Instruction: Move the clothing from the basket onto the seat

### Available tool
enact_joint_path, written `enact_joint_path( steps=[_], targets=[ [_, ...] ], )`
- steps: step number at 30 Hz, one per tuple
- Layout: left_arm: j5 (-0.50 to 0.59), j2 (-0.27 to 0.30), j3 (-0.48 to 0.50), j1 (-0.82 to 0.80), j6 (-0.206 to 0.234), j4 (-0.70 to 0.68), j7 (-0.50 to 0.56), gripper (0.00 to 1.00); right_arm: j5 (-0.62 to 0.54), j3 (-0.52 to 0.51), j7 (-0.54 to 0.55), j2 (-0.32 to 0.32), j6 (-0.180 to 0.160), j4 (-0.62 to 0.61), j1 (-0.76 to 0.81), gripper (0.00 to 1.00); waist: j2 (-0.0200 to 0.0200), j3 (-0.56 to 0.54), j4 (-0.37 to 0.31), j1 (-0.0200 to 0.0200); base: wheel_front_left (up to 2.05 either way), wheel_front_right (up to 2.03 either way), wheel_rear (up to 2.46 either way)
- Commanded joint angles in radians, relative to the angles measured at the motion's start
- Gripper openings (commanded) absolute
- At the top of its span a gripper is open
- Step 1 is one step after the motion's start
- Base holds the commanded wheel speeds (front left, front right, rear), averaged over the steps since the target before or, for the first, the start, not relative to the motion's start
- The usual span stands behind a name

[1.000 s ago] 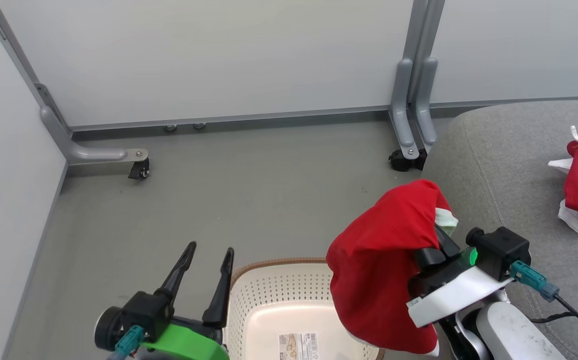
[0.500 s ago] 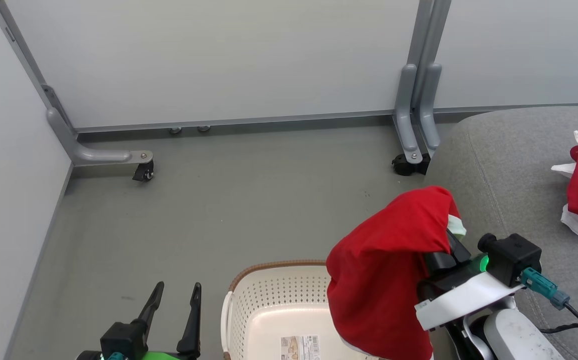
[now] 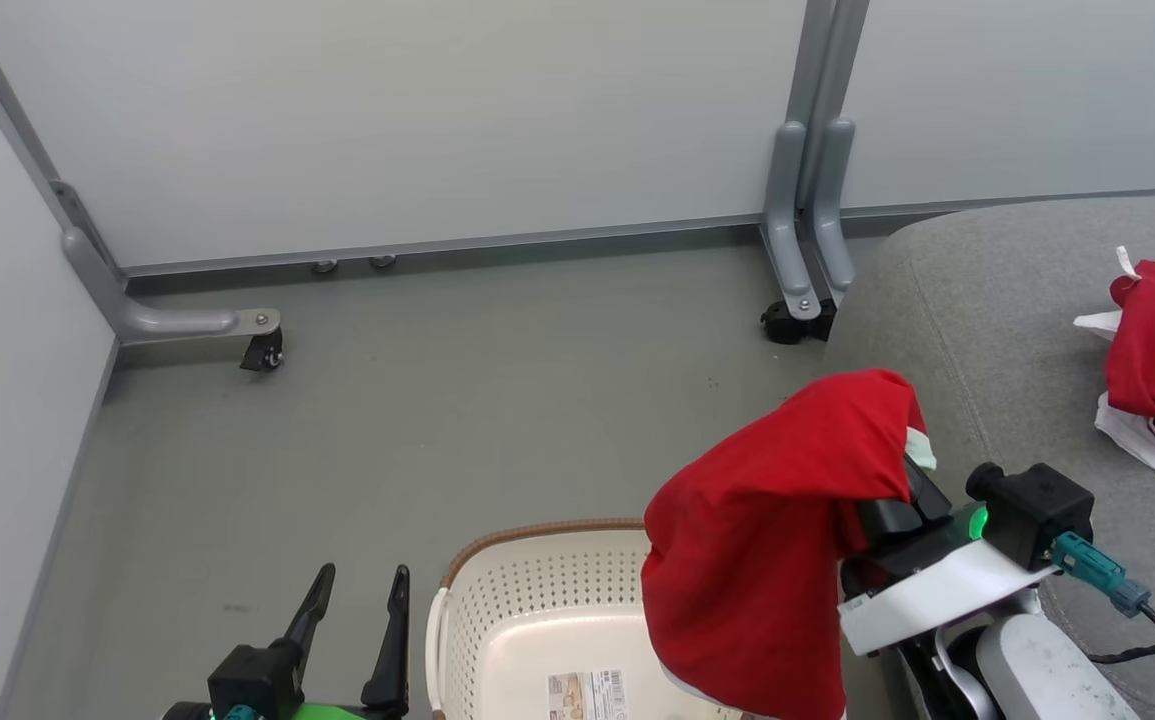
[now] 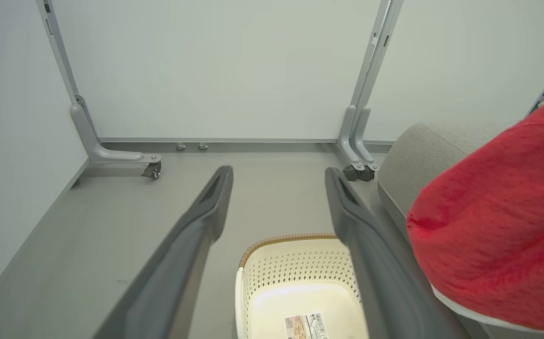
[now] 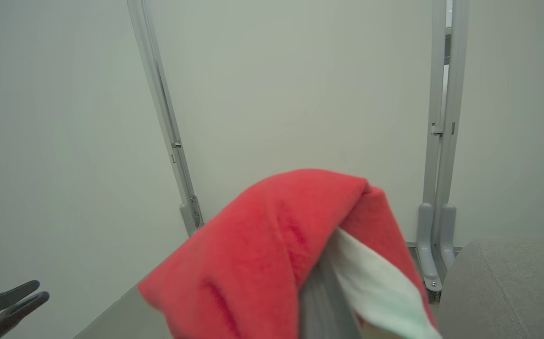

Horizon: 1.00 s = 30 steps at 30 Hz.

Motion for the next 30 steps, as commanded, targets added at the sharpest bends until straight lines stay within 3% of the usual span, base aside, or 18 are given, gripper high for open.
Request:
enact_joint_path(
  steps=[1,11,30],
  targets=[
    [0.006,-0.001,-0.002,0.015,-0.003,0.0,0.0,1.0,-0.006,-0.006,-0.003,-0.004,-0.001,-0.006,-0.004,0.0,0.0,0.005,-0.022,0.0,0.0,0.0,0.0],
    [-0.003,-0.001,-0.005,-0.003,-0.003,-0.007,0.0,1.0,-0.016,-0.031,-0.003,-0.021,-0.001,-0.012,-0.011,0.0,0.0,0.029,-0.162,0.0,0.0,0.0,0.0],
    [-0.017,-0.001,-0.044,-0.056,-0.003,-0.008,0.0,1.0,-0.03,-0.169,-0.003,-0.028,-0.001,-0.037,0.047,0.0,0.0,0.077,-0.481,0.0,0.0,0.0,0.0]
  ],
)
